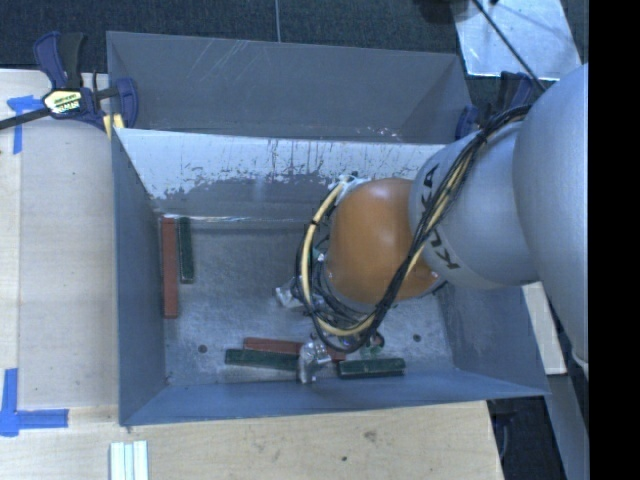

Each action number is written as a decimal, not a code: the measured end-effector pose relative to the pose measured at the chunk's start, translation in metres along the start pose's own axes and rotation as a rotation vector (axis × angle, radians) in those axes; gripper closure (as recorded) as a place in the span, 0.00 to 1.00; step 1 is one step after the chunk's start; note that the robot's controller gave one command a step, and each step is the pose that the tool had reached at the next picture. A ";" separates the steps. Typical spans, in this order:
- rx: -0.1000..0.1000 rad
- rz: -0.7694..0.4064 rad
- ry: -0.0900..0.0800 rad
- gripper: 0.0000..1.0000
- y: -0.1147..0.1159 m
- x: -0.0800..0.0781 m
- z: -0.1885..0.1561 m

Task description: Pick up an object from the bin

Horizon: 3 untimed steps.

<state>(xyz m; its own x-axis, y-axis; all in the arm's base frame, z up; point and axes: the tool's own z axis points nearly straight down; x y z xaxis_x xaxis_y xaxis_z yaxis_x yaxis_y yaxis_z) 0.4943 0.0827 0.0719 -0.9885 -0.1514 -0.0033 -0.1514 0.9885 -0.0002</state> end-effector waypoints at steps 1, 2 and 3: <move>-0.009 0.246 -0.026 1.00 -0.008 -0.006 -0.006; -0.009 0.246 -0.026 1.00 -0.008 -0.006 -0.006; -0.007 0.246 -0.017 1.00 -0.009 -0.004 -0.010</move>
Offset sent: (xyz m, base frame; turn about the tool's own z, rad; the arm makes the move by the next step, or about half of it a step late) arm 0.0000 0.0000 0.0000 0.0000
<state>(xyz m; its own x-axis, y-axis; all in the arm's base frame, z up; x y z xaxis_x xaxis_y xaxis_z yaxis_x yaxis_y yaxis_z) 0.4995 0.0748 0.0816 -0.9954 0.0938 -0.0192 0.0936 0.9956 0.0091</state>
